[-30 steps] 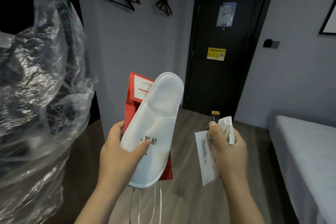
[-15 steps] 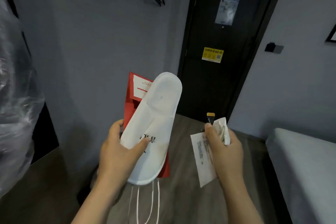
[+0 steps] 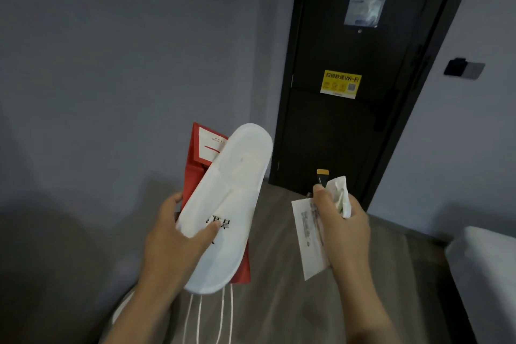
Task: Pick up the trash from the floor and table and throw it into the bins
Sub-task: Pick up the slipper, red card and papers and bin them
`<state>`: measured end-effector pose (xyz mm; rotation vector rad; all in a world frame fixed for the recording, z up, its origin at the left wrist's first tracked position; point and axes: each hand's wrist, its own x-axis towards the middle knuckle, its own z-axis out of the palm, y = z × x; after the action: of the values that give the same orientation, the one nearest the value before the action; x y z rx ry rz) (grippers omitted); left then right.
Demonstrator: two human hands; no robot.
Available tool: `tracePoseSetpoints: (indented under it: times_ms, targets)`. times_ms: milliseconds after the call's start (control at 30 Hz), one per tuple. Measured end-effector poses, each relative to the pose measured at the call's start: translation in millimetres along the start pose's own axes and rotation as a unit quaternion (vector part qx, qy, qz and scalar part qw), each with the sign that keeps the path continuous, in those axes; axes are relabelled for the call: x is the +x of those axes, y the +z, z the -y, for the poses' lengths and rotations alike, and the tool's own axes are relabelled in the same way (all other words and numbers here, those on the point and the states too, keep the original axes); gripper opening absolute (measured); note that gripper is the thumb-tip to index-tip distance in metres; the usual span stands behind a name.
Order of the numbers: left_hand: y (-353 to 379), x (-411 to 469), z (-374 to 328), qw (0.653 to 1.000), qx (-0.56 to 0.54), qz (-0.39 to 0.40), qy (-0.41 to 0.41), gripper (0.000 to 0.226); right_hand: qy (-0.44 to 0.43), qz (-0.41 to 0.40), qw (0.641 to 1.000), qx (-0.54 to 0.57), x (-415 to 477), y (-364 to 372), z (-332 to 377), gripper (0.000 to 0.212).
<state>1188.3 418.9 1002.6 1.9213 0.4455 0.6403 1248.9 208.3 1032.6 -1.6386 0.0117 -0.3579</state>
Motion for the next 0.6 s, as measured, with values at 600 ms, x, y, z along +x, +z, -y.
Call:
tracePoseSetpoints:
  times_ms: [600]
  targets:
    - [144.0, 283.1, 96.8, 0.994, 0.043, -0.041, -0.092, 0.072, 0.038, 0.076, 0.996, -0.036, 282.1, 169.9, -112.3, 0.022]
